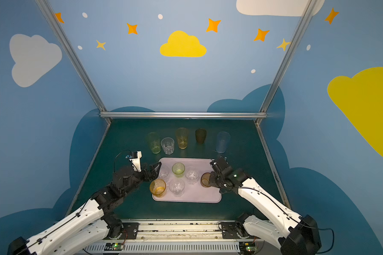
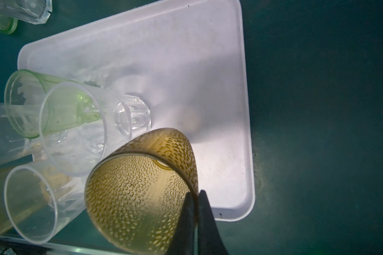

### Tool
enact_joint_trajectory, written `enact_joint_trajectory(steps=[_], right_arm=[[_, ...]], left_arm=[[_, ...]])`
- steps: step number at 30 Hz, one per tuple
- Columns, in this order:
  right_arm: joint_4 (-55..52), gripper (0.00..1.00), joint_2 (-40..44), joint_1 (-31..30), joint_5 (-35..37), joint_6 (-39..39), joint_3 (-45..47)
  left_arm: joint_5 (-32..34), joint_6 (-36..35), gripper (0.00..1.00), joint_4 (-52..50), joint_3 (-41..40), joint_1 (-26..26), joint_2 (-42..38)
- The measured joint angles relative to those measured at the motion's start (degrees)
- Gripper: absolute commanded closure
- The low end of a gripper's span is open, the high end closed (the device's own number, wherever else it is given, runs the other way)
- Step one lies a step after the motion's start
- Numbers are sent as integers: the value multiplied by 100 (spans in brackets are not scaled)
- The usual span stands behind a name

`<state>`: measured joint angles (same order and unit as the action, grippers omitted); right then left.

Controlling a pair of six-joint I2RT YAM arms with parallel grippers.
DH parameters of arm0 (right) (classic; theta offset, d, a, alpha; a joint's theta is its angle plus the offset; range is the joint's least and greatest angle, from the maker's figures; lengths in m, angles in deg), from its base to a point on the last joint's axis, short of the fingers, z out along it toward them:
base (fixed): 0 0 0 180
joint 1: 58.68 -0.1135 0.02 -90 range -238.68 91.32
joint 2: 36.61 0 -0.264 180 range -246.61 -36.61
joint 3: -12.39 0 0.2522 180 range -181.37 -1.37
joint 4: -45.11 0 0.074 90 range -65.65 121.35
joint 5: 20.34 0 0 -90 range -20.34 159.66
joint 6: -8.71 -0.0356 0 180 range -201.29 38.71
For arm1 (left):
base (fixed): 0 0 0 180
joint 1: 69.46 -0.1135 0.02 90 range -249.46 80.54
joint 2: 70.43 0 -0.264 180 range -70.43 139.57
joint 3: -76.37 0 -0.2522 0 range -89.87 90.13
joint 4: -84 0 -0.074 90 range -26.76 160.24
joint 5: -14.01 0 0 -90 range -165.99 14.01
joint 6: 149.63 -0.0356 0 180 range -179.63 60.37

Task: Place the glasses into the tray
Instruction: Place the glass on the tray.

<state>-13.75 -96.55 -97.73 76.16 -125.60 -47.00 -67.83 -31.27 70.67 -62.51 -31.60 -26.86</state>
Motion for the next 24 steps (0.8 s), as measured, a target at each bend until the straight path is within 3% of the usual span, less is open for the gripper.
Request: enact_joint_trajectory(steps=[24], right_arm=[[164, 100, -787, -918, 160, -20, -76]], left_arm=[[181, 61, 0, -109, -2, 0, 15]])
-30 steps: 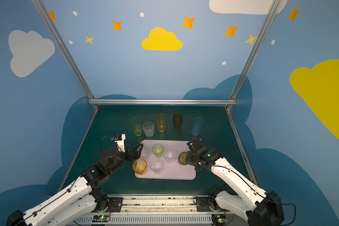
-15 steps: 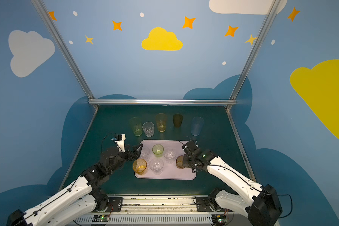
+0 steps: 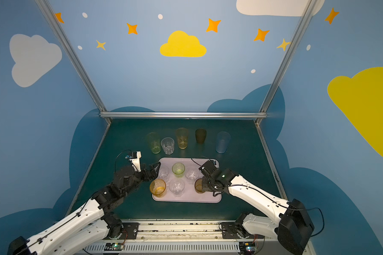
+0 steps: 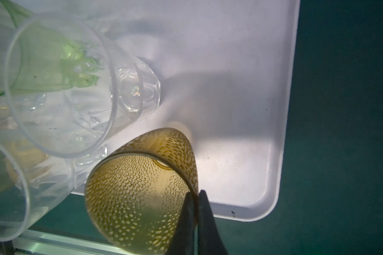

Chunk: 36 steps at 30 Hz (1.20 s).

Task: Place the glasses into the tray
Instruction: Place the glass on the tray.

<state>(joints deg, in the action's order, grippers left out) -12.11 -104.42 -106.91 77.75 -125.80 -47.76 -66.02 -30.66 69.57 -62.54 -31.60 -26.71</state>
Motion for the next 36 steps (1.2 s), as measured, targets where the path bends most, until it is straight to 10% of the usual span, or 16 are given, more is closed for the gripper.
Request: enact_joint_trajectory(steps=[21, 36], right_arm=[[184, 96, -717, -313, -221, 256, -485], [195, 39, -726, -337, -323, 273, -485]], left_arm=[[42, 24, 0, -4, -2, 2, -9], [118, 26, 0, -24, -4, 0, -9]])
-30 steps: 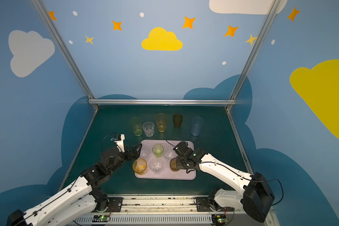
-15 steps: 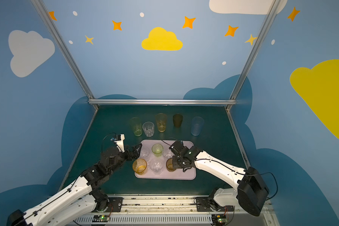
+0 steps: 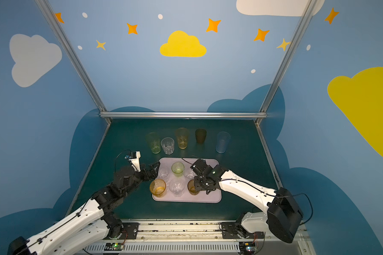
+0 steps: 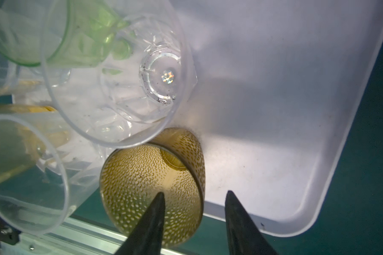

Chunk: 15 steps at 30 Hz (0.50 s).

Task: Place the glasses into the tray
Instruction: Place the glass on the tray.

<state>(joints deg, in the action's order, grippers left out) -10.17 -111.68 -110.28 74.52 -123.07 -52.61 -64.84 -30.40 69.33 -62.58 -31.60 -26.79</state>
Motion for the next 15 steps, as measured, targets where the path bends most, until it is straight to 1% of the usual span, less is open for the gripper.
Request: enact_joint_trajectory(steps=[1, 2, 4, 9, 15], right_arm=[[-11, 31, 42, 2, 2, 4, 0], [-24, 26, 96, 17, 4, 2, 0], [-31, 22, 225, 42, 15, -44, 4], [192, 18, 636, 170, 9, -175, 151], [697, 16, 778, 629, -76, -190, 260]], left_arm=[[15, 2, 0, -22, 0, 0, 0], [35, 9, 0, -42, 0, 0, 2], [70, 22, 0, -87, 2, 0, 13], [120, 59, 0, -284, 190, 0, 343], [20, 48, 0, -553, 966, 0, 1084]])
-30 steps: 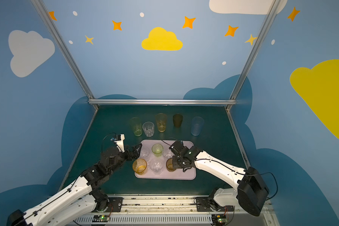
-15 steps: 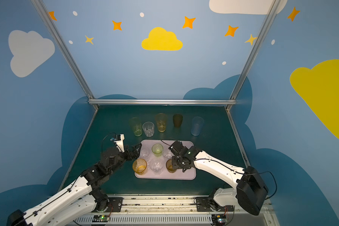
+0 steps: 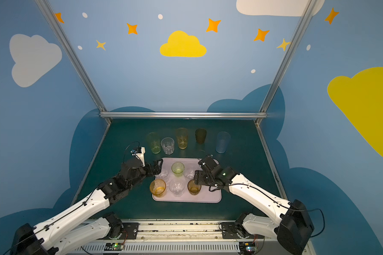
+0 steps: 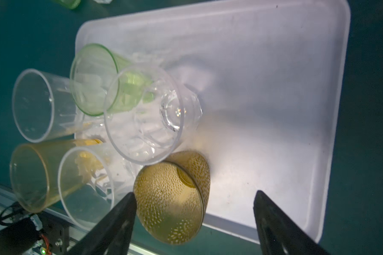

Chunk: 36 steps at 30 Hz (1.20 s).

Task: Place the glasses into the tray
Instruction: Place the glass on the tray, then pick up the glass from the top-center of the table.

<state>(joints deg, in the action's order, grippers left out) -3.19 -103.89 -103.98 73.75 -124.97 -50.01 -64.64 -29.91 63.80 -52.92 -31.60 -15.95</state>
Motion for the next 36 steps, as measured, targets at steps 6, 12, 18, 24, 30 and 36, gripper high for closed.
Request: enact_joint_trajectory(steps=[6, 12, 18, 24, 30, 36], right_arm=[[295, 17, -407, 675, -201, 195, -726], [389, 16, -1298, 1213, -485, 498, -2083], [380, 17, -2026, 1434, -616, 861, -3008], [339, 19, -2669, 1655, -782, 1071, -3622], [201, 22, -3265, 1825, -761, 1318, -4216], [17, 29, -3707, 1932, -673, 1593, -4715]], left_arm=[[-293, -11, 0, -133, 601, 0, 529], [-581, -7, 0, -306, 940, 0, 748], [-706, 61, 0, -350, 922, 2, 710], [-743, 131, 0, -323, 855, 0, 527], [-745, 205, 0, -321, 852, 0, 509], [-787, 258, 0, -297, 852, 0, 511]])
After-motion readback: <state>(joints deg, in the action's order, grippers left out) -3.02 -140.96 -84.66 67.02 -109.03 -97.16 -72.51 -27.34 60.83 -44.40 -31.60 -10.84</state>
